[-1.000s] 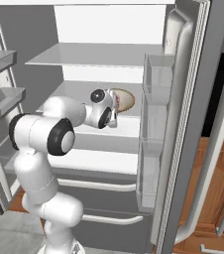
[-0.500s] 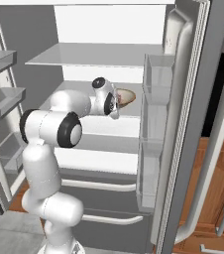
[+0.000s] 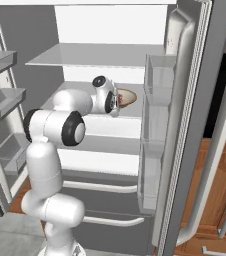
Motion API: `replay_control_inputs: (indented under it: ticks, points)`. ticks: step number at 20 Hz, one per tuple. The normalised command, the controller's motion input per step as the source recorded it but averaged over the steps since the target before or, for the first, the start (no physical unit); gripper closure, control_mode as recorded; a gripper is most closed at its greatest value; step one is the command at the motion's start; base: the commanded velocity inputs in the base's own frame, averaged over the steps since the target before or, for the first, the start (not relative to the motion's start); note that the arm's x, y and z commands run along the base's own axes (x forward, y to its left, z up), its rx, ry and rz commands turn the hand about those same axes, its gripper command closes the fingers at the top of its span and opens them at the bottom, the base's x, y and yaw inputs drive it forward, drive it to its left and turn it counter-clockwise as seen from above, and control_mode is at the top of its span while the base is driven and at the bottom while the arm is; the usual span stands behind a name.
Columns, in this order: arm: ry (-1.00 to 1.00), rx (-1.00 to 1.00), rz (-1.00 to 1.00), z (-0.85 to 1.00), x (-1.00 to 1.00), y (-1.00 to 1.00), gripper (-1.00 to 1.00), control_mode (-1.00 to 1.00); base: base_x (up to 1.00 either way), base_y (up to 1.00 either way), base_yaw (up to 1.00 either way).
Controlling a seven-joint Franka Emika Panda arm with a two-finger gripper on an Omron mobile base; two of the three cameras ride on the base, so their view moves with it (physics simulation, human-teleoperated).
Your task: Place one of the steaks on the plate and the other in the bowl. Then place the bowl in the fridge.
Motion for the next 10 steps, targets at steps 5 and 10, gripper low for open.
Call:
replay_control_inputs:
  ticks: [5, 10]
  points:
    - [-0.16, 0.07, 0.01, 0.11, -0.19, -0.08, -1.00, -1.00, 0.00, 0.00, 0.00]
    - [-0.06, 0.07, 0.01, 0.24, -0.53, -0.07, -1.00, -1.00, 0.00, 0.00, 0.00]
